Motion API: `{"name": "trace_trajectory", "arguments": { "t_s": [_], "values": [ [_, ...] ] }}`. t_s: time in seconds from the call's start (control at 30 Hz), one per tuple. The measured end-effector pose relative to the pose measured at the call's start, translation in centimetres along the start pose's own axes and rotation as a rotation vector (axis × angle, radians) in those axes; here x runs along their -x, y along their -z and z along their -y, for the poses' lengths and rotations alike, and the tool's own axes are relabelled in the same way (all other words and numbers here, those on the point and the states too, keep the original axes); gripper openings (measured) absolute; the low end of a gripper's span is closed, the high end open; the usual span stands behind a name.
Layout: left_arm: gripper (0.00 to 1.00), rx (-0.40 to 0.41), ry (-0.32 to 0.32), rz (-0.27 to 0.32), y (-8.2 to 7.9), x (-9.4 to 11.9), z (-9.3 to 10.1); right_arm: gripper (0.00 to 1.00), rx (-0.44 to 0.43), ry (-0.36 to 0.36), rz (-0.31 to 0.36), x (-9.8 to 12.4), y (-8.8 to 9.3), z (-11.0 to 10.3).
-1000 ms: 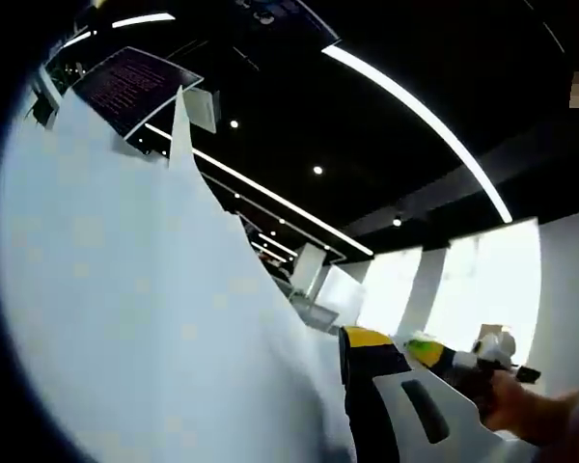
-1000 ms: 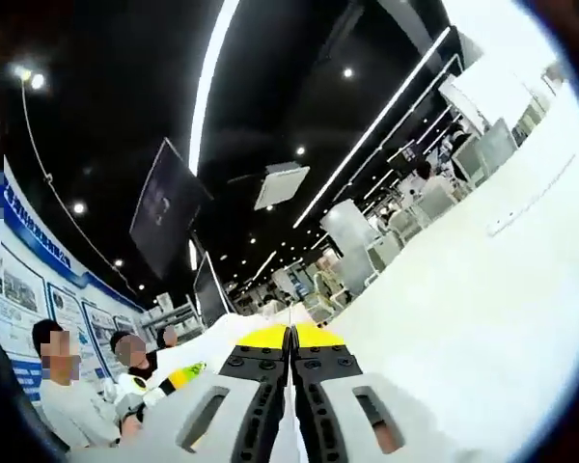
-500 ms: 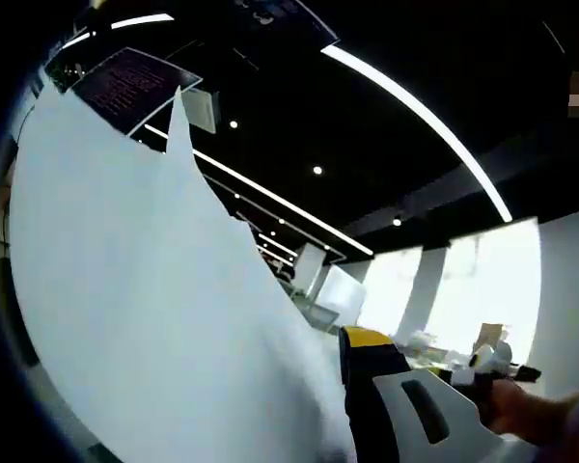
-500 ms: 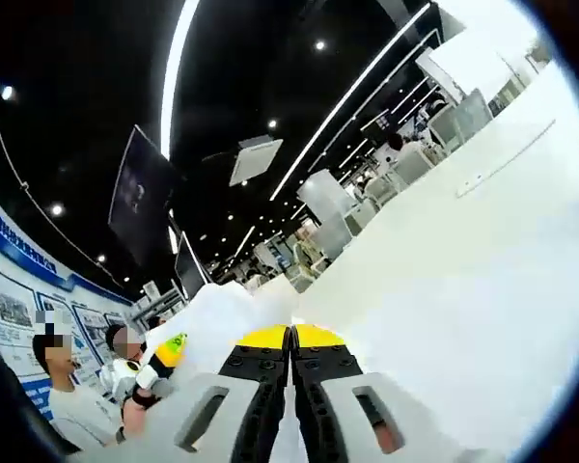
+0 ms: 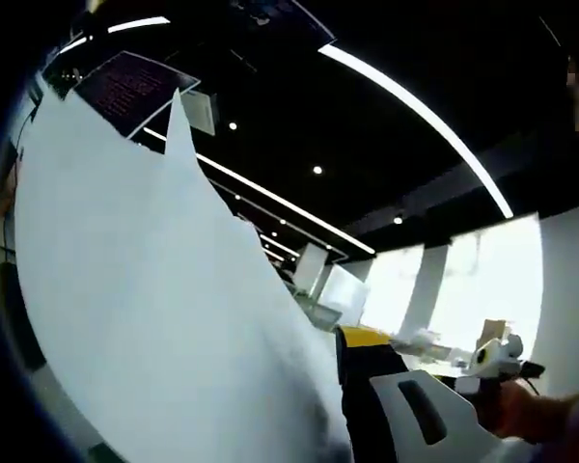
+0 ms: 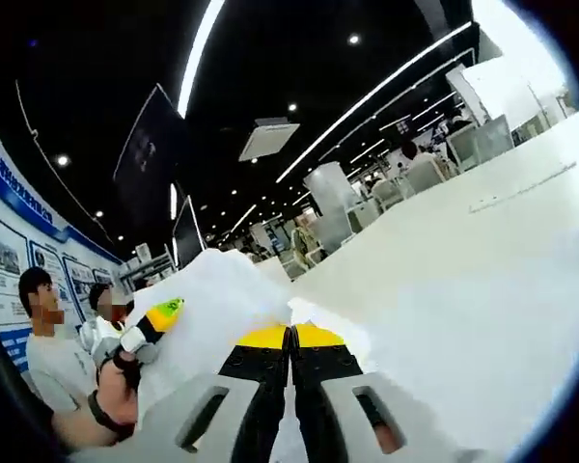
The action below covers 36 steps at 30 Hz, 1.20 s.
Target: Organize the stack of printing papers by aligning and flattening the scattered papers on the table
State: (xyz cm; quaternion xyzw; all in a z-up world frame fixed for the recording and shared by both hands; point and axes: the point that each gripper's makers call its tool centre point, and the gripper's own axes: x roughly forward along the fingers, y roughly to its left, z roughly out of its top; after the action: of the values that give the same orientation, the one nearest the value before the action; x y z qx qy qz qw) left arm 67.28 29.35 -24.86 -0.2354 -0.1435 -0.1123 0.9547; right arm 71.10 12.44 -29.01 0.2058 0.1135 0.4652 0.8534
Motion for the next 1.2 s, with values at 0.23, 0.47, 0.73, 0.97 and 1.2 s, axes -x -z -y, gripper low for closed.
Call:
{"name": "trace_trajectory", "arguments": {
  "t_s": [0.23,0.47,0.73,0.97,1.2],
  "values": [
    [0.16,0.003,-0.020,0.018,-0.3,0.3,-0.5,0.00,-0.032,0.001,0.006,0.0,-0.1,0.3],
    [0.08,0.009,-0.032,0.030,-0.6,0.3,-0.9,0.00,-0.028,-0.002,0.004,0.0,0.0,0.2],
    [0.06,0.017,-0.039,0.042,-0.9,0.5,-1.1,0.04,-0.036,0.026,0.011,0.2,-0.1,0.9],
    [0.06,0.048,-0.040,0.063,-1.2,0.7,-1.2,0.09,-0.075,0.094,0.027,0.8,-0.3,2.6],
    [0.06,0.045,-0.045,0.072,-1.4,0.8,-1.4,0.15,-0.090,0.105,0.017,0.8,-0.1,2.9]
  ]
}}
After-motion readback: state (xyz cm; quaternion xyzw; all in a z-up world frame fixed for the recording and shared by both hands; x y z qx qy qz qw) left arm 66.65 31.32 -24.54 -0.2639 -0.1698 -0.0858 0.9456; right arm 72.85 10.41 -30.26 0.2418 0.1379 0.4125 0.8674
